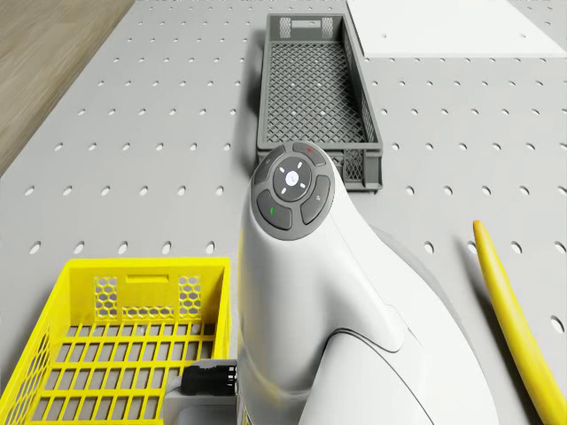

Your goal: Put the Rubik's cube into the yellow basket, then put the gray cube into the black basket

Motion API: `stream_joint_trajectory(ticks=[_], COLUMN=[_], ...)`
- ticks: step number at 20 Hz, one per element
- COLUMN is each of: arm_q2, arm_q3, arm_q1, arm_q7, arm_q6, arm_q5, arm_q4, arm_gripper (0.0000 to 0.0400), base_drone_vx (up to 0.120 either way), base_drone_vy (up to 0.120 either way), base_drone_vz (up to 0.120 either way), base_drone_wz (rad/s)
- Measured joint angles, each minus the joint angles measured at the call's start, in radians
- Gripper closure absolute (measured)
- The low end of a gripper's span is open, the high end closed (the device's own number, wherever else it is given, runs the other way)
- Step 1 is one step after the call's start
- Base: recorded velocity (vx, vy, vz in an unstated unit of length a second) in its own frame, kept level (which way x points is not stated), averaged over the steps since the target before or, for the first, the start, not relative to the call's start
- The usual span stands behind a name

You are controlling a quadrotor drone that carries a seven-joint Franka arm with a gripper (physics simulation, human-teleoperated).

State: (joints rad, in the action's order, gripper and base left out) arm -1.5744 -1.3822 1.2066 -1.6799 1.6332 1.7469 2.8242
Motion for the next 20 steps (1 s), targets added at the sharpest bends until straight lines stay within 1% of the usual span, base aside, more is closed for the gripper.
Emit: stream_joint_trajectory(ticks=[9,12,15,20], arm_q2=[-0.003,-0.004,-0.004,-0.006], arm_q3=[0.0,0.0,0.0,-0.001], arm_q1=[0.001,0.001,0.001,0.001], arm_q7=[0.0,-0.001,-0.001,-0.001], arm_q6=[0.003,0.003,0.004,0.005], arm_q5=[-0.001,-0.001,-0.002,-0.002], arm_q4=[0.0,0.0,0.0,0.0], arm_gripper=[0.0,0.0,0.0,0.0], base_drone_vx=[0.116,0.0,0.067,0.0], base_drone_vy=[-0.12,-0.12,-0.12,-0.12], base_drone_vz=[0.0,0.0,0.0,0.0], base_drone_wz=[0.0,0.0,0.0,0.0])
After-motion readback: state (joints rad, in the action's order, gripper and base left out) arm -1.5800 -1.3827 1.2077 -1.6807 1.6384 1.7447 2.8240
